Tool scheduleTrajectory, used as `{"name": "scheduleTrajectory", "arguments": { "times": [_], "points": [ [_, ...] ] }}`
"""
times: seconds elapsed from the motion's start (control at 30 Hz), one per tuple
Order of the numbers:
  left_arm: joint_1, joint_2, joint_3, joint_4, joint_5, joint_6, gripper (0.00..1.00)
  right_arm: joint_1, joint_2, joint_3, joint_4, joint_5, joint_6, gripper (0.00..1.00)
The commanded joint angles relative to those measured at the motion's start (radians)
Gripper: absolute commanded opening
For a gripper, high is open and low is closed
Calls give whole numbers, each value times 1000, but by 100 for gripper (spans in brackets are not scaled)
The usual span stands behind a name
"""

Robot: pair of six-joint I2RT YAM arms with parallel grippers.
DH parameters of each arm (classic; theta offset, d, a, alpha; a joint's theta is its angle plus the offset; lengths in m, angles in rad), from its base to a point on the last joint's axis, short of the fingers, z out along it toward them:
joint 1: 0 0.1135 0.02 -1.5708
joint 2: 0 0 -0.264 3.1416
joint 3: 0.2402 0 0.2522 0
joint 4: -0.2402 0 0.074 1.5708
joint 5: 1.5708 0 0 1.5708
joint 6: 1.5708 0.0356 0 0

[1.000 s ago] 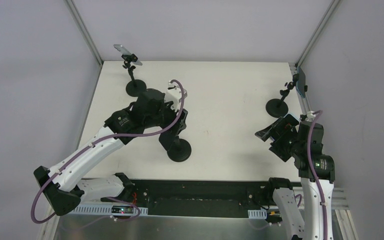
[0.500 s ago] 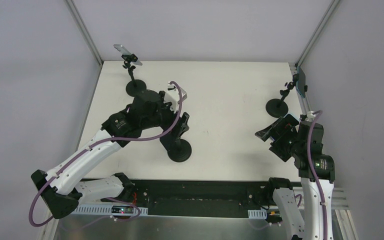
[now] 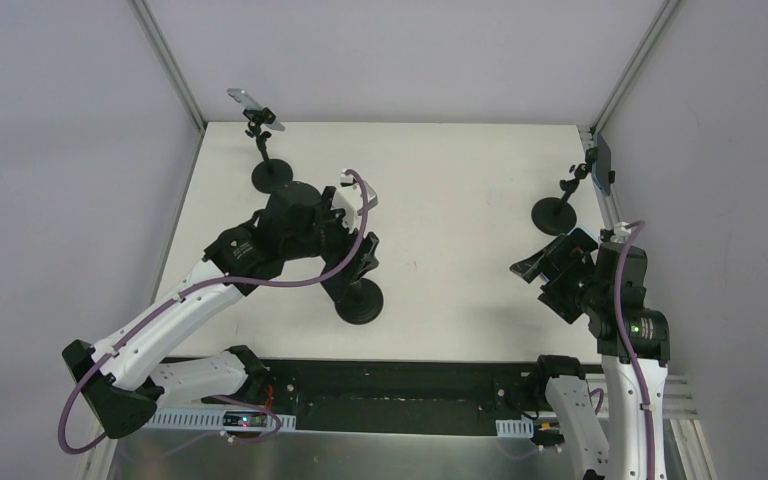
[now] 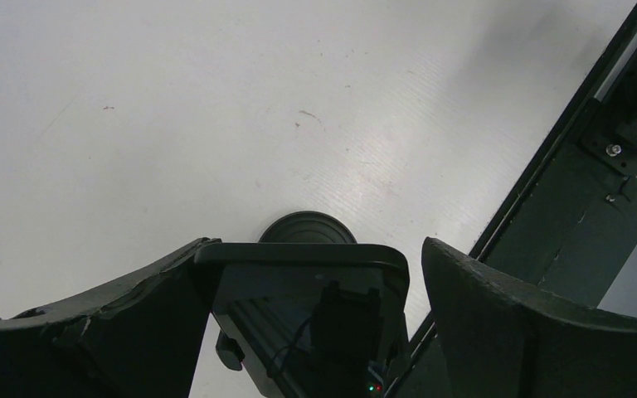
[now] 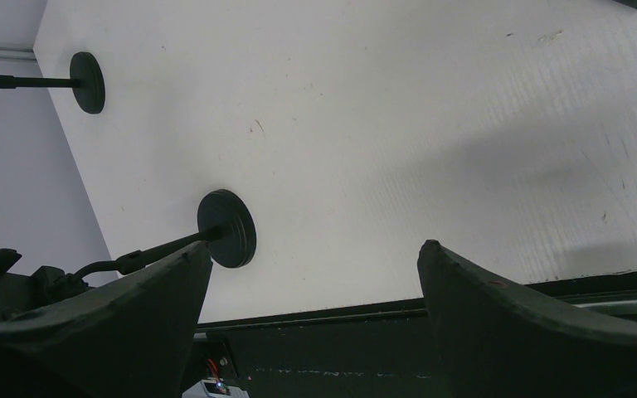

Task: Remove the phone from the phone stand
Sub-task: Move the phone stand with the phone to the center of the board.

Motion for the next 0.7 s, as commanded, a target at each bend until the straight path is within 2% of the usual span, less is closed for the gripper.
{"name": "scheduleTrajectory", "arguments": {
  "times": [0.0,0.13,0.47,0.53,0.67],
  "points": [
    [4,-30,-28,1,30,28,92,1,4,3,14,-8,-10,99],
    [3,-39,-36,-16,20,37,90,1,7,3,14,-9,-11,99],
    [6,-49,-35,-33,9,41,78,1,3,1,14,-7,-6,99],
    [6,-49,-39,-34,7,40,79,1,2,1,13,-5,-6,99],
    [7,-48,-45,-35,-4,35,87,1,4,0,13,-5,-4,99]
  ]
}}
